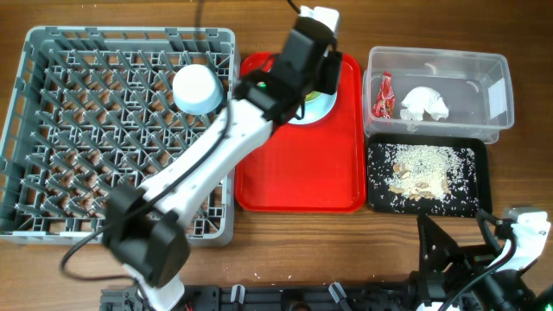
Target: Sort waste into correct bins and load items into the dishwasher rack
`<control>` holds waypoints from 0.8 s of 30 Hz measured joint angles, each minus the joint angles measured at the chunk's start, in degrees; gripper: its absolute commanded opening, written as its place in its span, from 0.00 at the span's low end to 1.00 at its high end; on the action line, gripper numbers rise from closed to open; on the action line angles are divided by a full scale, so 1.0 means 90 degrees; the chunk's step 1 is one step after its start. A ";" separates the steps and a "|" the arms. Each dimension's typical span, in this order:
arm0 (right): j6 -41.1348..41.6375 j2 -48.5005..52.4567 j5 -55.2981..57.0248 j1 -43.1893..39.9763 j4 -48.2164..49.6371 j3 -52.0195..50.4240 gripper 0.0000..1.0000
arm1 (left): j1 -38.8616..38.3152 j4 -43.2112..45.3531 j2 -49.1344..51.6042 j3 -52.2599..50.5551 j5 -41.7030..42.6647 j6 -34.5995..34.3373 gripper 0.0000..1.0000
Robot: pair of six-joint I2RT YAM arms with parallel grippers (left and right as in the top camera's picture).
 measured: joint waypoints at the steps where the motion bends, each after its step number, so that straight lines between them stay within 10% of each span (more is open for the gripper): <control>1: 0.0002 0.0000 0.0002 0.0000 0.0005 0.0000 1.00 | 0.0005 0.0073 0.0260 -0.0005 -0.0085 0.0109 0.40; 9: 0.0000 0.0000 0.0000 0.0000 0.0000 0.0000 1.00 | 0.0027 0.0350 0.1445 -0.0010 -0.0347 0.1117 0.42; 16: 0.0002 0.0000 0.0000 0.0000 0.0002 0.0000 1.00 | 0.0092 0.0282 0.1647 -0.0010 -0.0733 0.1239 0.04; 24: 0.0002 0.0000 0.0000 0.0000 -0.0002 0.0000 1.00 | 0.0214 -0.0359 0.1294 -0.0012 -0.0624 0.1025 0.04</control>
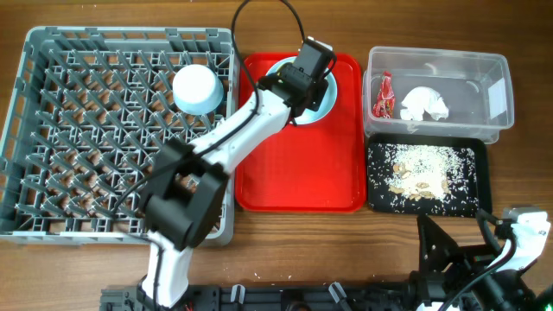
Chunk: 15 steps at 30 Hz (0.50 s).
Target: Sort waste into correct bins and load items into the dishwasher rack
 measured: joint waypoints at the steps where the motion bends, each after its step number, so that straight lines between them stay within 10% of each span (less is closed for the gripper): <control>1: 0.0000 0.0000 0.0000 0.0000 0.0005 0.0000 1.00 | 0.0000 -0.0464 -0.0461 0.0002 0.0253 -0.0192 0.04; 8: -0.0002 0.0000 0.0000 0.0000 0.0005 0.0000 1.00 | 0.1605 -0.4852 -0.4651 0.0517 0.3048 -0.0712 0.04; 15: -0.0002 0.0000 0.0002 0.0000 0.0002 0.0000 1.00 | 0.4515 -0.6334 -0.4092 -0.1617 0.7016 0.1872 0.04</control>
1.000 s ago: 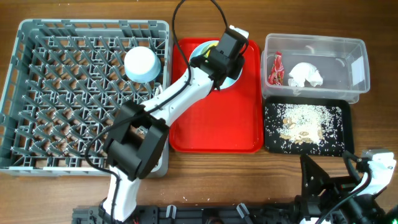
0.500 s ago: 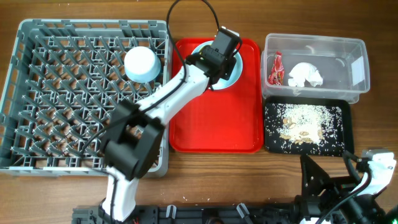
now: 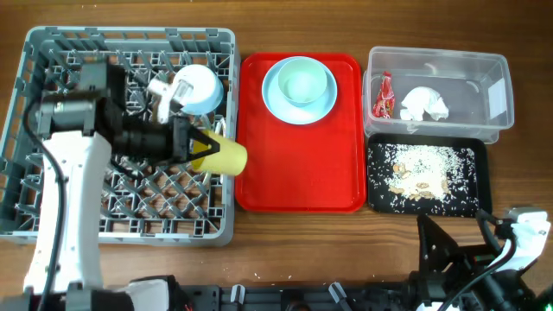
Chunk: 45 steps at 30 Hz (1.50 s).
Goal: Sort waste into correct bins and load items into the dishwasher rack
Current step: 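Carry the yellow cup with the left gripper into the rack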
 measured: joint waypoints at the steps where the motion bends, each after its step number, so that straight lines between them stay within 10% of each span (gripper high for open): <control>1: 0.0000 0.0000 -0.0002 0.0000 0.0002 0.0000 1.00 | 0.0267 0.0279 0.0070 -0.0420 0.0447 0.0284 0.04; 10: 0.0002 0.0000 -0.0002 0.0000 0.0002 0.0000 1.00 | 0.1525 0.1001 0.2319 -0.1608 0.2161 0.1107 0.04; 22: 0.0000 0.0000 -0.0002 0.0000 0.0002 0.0000 1.00 | 0.2550 0.1049 0.2482 -0.1608 0.1960 0.1175 0.04; 24: 0.0000 0.0000 -0.0002 0.0000 0.0002 0.0000 1.00 | 0.2557 0.1071 0.2482 -0.1608 0.1889 0.1168 0.19; 25: 0.0002 0.0000 -0.0002 0.0000 0.0000 0.0000 1.00 | 0.2574 0.1081 0.2482 -0.1608 0.1858 0.1154 1.00; 38: 0.0002 0.0000 -0.0002 0.0000 0.0000 0.0000 1.00 | 0.3813 0.0104 0.1256 -0.0937 0.0801 0.0323 1.00; 41: 0.0002 0.0000 -0.0002 0.0000 0.0002 0.0000 1.00 | 0.3398 0.0452 -0.0151 -0.0845 0.0765 0.0255 0.94; 42: 0.0002 0.0000 -0.0002 0.0000 0.0005 0.0000 1.00 | 0.3213 0.0600 -0.0316 -0.0826 0.0765 0.0236 0.19; 45: 0.0002 0.0000 -0.0002 0.0000 0.0002 0.0000 1.00 | 0.2361 0.1224 -0.0454 -0.0821 0.0760 0.0165 0.04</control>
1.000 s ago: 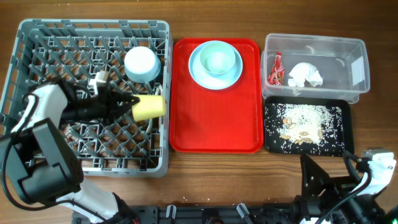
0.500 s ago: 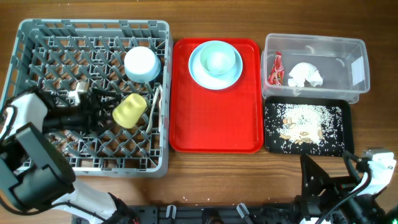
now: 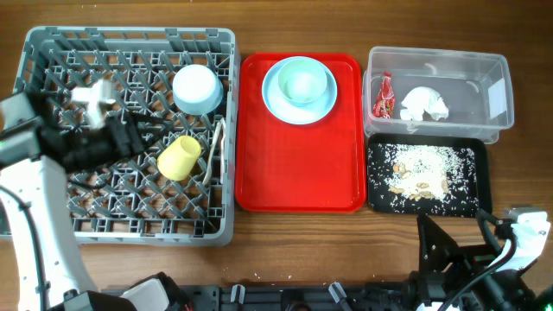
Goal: Sort waste into correct bins and load items into the dishwasher rack
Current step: 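Carry the yellow cup with the left gripper into the rack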
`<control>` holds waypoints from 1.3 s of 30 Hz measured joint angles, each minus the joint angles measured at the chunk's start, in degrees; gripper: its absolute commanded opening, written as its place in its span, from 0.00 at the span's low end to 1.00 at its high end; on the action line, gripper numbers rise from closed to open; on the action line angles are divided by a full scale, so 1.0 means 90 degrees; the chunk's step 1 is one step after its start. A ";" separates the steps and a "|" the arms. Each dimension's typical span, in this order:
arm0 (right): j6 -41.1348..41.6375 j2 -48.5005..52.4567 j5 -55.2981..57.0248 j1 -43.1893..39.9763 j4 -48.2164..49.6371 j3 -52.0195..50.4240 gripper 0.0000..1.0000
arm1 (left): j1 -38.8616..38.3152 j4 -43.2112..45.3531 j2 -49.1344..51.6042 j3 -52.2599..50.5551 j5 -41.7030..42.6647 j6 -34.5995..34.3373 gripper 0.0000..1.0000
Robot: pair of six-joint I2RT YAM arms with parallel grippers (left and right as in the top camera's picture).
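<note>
A yellow cup lies on its side in the grey dishwasher rack, right of centre. My left gripper hovers over the rack just left of the cup, apart from it, and looks open and empty. A white bowl sits upside down in the rack's far right part. On the red tray stands a light blue bowl on a light blue plate. My right arm rests at the bottom right; its jaws cannot be made out.
A clear bin at the back right holds a red wrapper and crumpled white paper. In front of it, a black tray carries rice and food scraps. A thin pale utensil stands at the rack's right edge.
The left gripper held the yellow cup at the rack's right edge. It has let go: the cup now lies in the rack and the gripper is further left.
The left arm reached across to the bowl and plate at the back of the red tray and was still there at the following moment. Then it was over the rack, shut on a yellow cup. Now the cup lies in the rack and the gripper is free.
</note>
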 measured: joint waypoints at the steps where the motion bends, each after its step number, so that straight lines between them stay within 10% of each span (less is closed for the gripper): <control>1: 0.0000 0.0000 0.0000 0.0000 0.0000 0.0000 1.00 | -0.0442 0.0279 0.0010 -0.0032 -0.0002 -0.0002 0.04; 4: 0.0000 0.0000 0.0002 0.0000 -0.0002 0.0000 1.00 | -0.1234 0.0911 0.0049 -0.0170 -0.0418 -0.0529 0.04; 8: 0.0000 0.0000 0.0002 0.0000 -0.0002 0.0000 1.00 | -0.2771 0.1598 0.0287 -0.0403 -0.4124 -0.2817 0.04; 12: -0.0002 0.0000 0.0000 0.0000 -0.0002 0.0000 1.00 | -0.3028 0.1717 0.0517 -0.0435 -0.5884 -0.3725 0.04; 24: -0.0002 0.0000 0.0000 0.0000 -0.0002 0.0000 1.00 | -0.2453 0.0636 0.0925 -0.0568 -0.7057 -0.4044 0.04; 31: 0.0000 0.0000 0.0000 0.0000 0.0000 0.0000 1.00 | -0.3300 0.1962 0.0073 -0.0311 -0.5554 -0.4141 0.04; 39: 0.0000 0.0000 0.0000 0.0000 0.0000 0.0000 1.00 | -0.3781 0.1982 0.1358 -0.0512 -0.6288 -0.4294 0.04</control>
